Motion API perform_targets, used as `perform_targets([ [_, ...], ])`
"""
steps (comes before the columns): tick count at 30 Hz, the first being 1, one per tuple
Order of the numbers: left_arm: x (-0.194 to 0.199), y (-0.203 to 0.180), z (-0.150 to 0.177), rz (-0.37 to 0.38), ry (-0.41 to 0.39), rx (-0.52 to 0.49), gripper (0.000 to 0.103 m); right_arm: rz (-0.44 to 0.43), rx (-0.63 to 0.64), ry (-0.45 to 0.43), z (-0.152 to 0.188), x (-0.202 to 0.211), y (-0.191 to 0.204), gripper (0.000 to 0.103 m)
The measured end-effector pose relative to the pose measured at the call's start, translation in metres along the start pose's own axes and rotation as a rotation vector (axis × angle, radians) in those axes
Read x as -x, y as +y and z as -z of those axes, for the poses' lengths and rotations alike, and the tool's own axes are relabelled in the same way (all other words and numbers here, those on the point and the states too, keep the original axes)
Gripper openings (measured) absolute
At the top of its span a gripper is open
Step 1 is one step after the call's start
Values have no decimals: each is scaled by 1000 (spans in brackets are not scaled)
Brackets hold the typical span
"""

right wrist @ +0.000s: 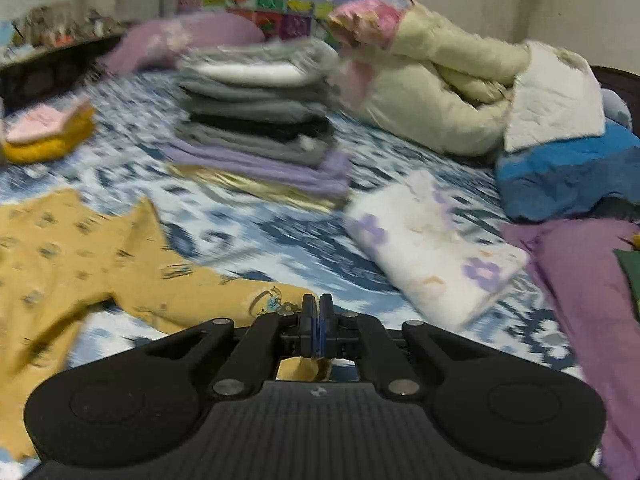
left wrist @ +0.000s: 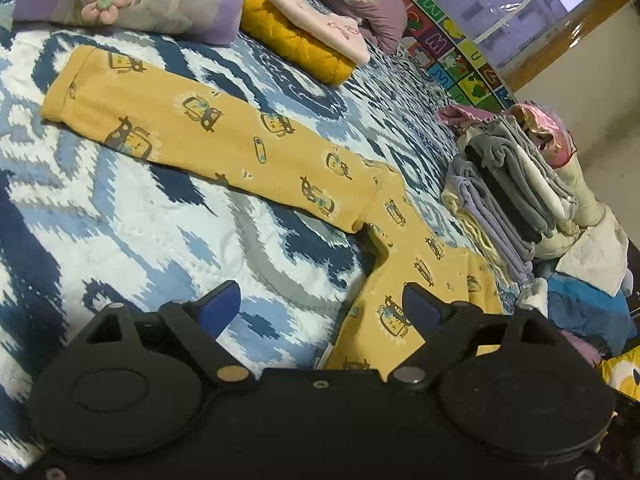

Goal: Fold clothes
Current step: 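Grasp the garment sleeve with the right gripper, pull it out straight, release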

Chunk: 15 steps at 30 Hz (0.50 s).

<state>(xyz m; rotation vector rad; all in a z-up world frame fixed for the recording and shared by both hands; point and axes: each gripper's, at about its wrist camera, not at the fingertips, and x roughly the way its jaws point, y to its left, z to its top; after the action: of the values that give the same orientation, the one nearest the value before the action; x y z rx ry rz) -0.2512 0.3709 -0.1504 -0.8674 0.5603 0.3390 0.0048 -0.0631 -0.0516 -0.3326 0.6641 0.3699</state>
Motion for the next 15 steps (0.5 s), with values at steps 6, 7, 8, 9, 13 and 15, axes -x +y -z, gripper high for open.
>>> perform_targets([
  [6, -2, -2, 0, -8, 2, -28, 90, 67, -68, 114, 12, -27, -30, 3],
  [7, -1, -4, 1, -12, 2, -37, 90, 76, -80, 124, 13, -31, -33, 3],
  [8, -1, -4, 2, -15, 3, -44, 90, 83, -92, 132, 15, -34, -36, 3],
  [9, -1, -4, 2, -16, 3, -49, 90, 90, -104, 141, 16, -37, -39, 3],
  [13, 3, -4, 5, -20, 3, -61, 90, 191, -78, 177, 10, -46, -45, 8],
  [15, 6, -3, 7, -22, 3, -68, 90, 171, -98, 175, 7, -41, -49, 13],
])
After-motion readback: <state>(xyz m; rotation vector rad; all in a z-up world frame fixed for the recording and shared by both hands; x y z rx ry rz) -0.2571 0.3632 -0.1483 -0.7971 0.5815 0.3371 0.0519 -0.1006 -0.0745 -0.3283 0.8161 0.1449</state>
